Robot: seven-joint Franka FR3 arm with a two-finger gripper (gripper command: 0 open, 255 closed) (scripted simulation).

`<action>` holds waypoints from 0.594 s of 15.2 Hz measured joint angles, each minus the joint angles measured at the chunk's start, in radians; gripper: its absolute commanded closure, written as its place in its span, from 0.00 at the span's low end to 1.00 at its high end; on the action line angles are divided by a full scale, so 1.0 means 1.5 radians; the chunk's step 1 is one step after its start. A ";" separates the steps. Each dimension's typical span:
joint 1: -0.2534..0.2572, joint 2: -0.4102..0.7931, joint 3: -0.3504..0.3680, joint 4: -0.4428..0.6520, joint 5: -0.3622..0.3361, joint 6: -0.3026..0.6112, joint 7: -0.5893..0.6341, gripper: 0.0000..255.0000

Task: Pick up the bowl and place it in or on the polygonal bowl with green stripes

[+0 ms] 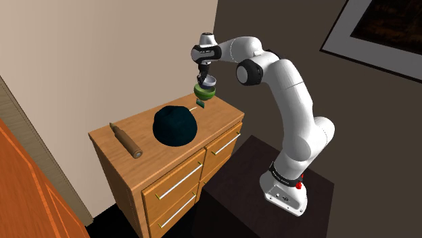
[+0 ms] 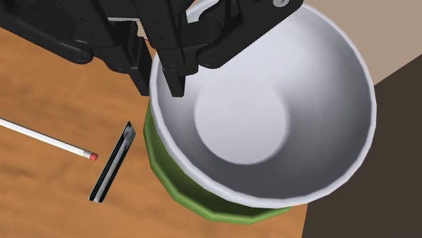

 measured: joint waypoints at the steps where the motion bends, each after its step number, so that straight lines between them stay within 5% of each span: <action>1: 0.000 0.000 0.000 0.000 0.000 0.000 0.000 1.00; 2: 0.000 0.000 0.000 0.000 0.000 0.000 0.000 0.00; 9: 0.001 -0.002 0.000 0.007 -0.001 -0.009 0.001 0.00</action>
